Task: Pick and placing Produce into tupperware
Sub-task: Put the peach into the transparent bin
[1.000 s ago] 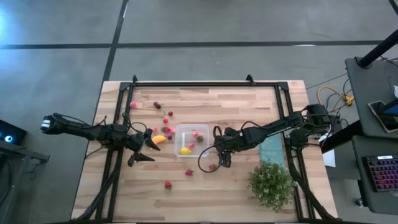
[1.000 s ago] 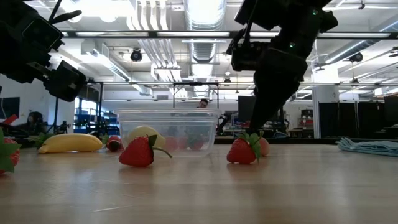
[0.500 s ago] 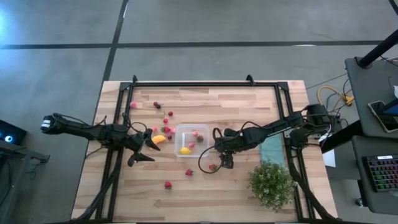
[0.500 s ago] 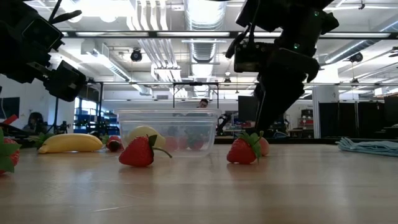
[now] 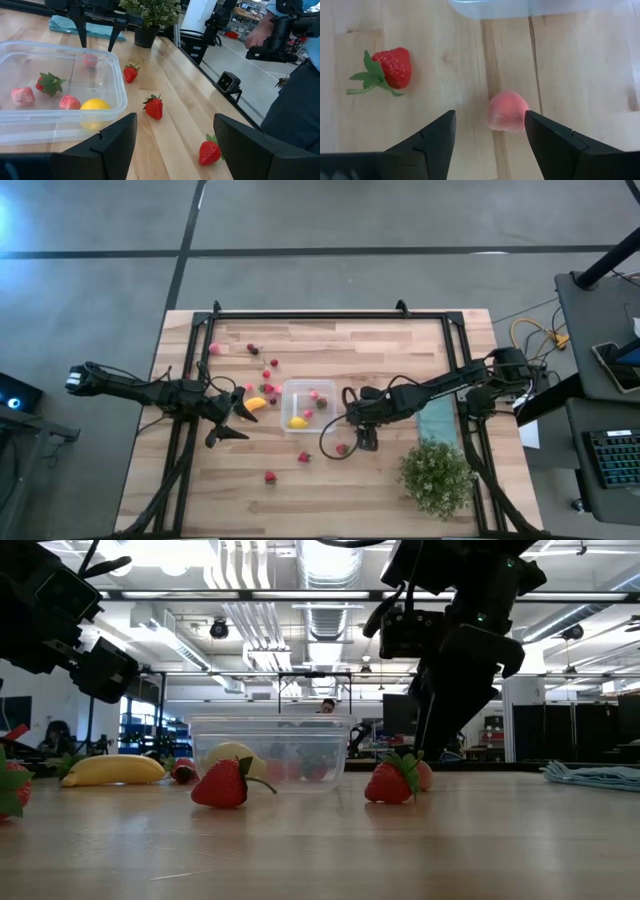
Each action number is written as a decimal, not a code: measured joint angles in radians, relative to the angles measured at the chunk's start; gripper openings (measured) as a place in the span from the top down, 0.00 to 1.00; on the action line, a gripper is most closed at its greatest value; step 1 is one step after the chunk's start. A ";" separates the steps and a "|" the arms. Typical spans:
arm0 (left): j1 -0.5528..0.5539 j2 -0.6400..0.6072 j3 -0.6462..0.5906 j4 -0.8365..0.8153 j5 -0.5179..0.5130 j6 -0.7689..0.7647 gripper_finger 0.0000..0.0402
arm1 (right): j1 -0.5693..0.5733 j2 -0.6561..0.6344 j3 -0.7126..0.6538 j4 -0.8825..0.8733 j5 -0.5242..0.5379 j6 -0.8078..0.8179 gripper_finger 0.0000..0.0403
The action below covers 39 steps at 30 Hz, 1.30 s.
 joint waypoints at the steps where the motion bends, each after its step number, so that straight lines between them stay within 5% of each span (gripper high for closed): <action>1: 0.000 0.000 0.000 0.000 0.000 0.000 0.38 | -0.001 0.003 0.000 0.001 0.000 -0.015 0.43; 39: 0.000 0.000 0.000 0.000 0.000 0.000 0.38 | -0.001 0.116 0.008 0.096 0.096 -0.049 0.43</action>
